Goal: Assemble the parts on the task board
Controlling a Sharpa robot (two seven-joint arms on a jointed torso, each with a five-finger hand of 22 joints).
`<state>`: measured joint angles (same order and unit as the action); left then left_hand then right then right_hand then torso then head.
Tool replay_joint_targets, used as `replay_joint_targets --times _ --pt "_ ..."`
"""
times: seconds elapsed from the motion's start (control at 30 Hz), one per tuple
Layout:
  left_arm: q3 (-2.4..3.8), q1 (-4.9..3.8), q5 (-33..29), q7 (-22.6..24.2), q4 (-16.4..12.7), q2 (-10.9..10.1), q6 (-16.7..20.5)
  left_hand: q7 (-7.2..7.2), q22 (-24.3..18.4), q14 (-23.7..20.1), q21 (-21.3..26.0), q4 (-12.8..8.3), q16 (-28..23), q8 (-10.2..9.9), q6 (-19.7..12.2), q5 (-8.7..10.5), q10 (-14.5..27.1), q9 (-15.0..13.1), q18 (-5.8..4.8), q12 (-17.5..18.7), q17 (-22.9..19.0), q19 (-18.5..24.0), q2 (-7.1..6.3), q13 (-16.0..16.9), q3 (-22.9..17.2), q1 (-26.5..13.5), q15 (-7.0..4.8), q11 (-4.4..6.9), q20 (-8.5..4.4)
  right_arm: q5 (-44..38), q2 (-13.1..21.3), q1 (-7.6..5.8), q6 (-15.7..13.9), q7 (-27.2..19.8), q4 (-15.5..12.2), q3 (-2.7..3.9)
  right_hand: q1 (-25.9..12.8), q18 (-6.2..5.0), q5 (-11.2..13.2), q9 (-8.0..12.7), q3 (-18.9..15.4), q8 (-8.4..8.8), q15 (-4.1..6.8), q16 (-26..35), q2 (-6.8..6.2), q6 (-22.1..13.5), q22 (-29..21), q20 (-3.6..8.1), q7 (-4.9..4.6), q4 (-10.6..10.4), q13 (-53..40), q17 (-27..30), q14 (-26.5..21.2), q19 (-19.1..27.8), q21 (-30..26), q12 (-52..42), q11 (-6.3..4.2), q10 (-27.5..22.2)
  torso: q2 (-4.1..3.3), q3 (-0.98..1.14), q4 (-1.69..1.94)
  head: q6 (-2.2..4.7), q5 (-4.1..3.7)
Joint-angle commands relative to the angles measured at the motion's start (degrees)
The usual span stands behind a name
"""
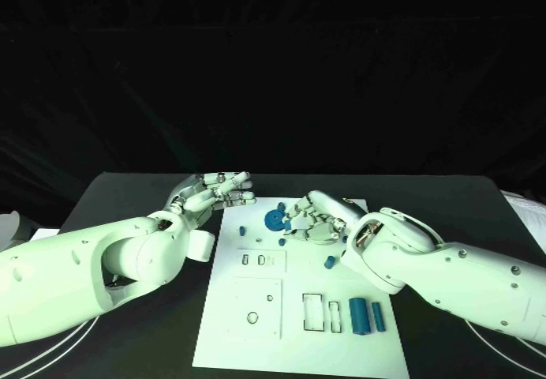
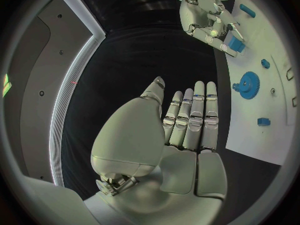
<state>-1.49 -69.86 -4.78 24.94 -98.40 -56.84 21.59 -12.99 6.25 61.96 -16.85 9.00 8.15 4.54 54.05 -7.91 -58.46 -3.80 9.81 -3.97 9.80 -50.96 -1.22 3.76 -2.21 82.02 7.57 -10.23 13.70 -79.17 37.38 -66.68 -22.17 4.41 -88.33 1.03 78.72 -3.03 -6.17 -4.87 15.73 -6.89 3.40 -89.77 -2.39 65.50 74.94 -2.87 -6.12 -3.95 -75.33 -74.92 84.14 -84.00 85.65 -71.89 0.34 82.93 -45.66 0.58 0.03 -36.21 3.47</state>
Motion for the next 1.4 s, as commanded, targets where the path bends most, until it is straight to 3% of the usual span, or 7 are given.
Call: replay_joint_targets --times 0.03,0.2,0.53,1.4 --pt "0.03 -0.03 -0.6 0.6 0.0 0.2 -1.2 -0.08 -0.1 0.0 0.2 -0.3 -0.3 -0.4 0.4 0.2 0.3 0.0 0.7 0.2 0.1 -0.1 0.46 0.0 0.1 0.2 0.1 -0.05 0.31 -6.8 -1.7 0.53 2.8 4.7 0.6 -0.37 0.3 0.97 0.0 -1.0 -0.2 -0.82 0.32 -0.2 0.72 1.4 5.7 0.43 1.46 -0.2 -2.1 -15.1 5.9 -1.9 -0.2 0.3 -0.27 -0.3 0.07 -0.36 0.61 -0.34 0.22" --pt "0.03 -0.03 -0.6 0.6 -0.2 0.3 -1.1 -0.08 -0.1 0.0 0.2 -0.3 -0.3 -0.4 0.4 0.2 0.3 0.0 0.7 0.2 0.1 -0.1 0.46 0.0 0.1 0.2 0.1 -0.05 0.31 -9.1 -3.6 1.52 3.9 6.1 1.1 -0.79 0.2 0.94 0.1 -1.0 -0.2 -0.81 0.32 -0.2 0.63 1.4 5.5 0.44 1.46 -0.1 -2.1 -15.1 5.9 -1.8 -0.3 0.4 -0.27 -0.3 -0.01 -0.53 0.79 -0.49 0.08" --pt "0.03 -0.04 -0.7 0.6 -0.3 0.4 -1.2 -0.08 -0.1 0.0 0.2 -0.3 -0.3 -0.4 0.4 0.2 0.3 0.0 0.7 0.2 0.1 -0.1 0.46 0.0 0.1 0.2 0.1 -0.05 0.31 -11.7 -5.7 2.84 5.6 7.8 1.6 -1.18 0.1 0.93 0.1 -1.1 -0.3 -0.81 0.32 -0.2 0.53 1.4 5.4 0.44 1.45 -0.1 -2.2 -15.0 5.8 -1.8 -0.3 0.2 -0.26 -0.3 0.0 -0.37 0.73 -1.03 0.51" --pt "0.03 -0.05 -0.7 0.6 -0.3 0.3 -1.2 -0.08 -0.1 0.0 0.2 -0.3 -0.3 -0.4 0.4 0.2 0.3 0.0 0.7 0.2 0.1 -0.1 0.46 0.0 0.1 0.2 0.1 -0.05 0.31 -14.0 -5.1 3.27 10.0 10.0 0.8 -1.3 -0.5 0.92 0.1 -1.1 -0.5 -0.86 0.32 -0.2 0.2 1.5 5.4 0.45 1.46 -0.2 -2.4 -15.0 5.8 -1.7 -0.4 0.0 -0.26 -0.2 -0.03 -0.31 0.72 -2.09 0.75"
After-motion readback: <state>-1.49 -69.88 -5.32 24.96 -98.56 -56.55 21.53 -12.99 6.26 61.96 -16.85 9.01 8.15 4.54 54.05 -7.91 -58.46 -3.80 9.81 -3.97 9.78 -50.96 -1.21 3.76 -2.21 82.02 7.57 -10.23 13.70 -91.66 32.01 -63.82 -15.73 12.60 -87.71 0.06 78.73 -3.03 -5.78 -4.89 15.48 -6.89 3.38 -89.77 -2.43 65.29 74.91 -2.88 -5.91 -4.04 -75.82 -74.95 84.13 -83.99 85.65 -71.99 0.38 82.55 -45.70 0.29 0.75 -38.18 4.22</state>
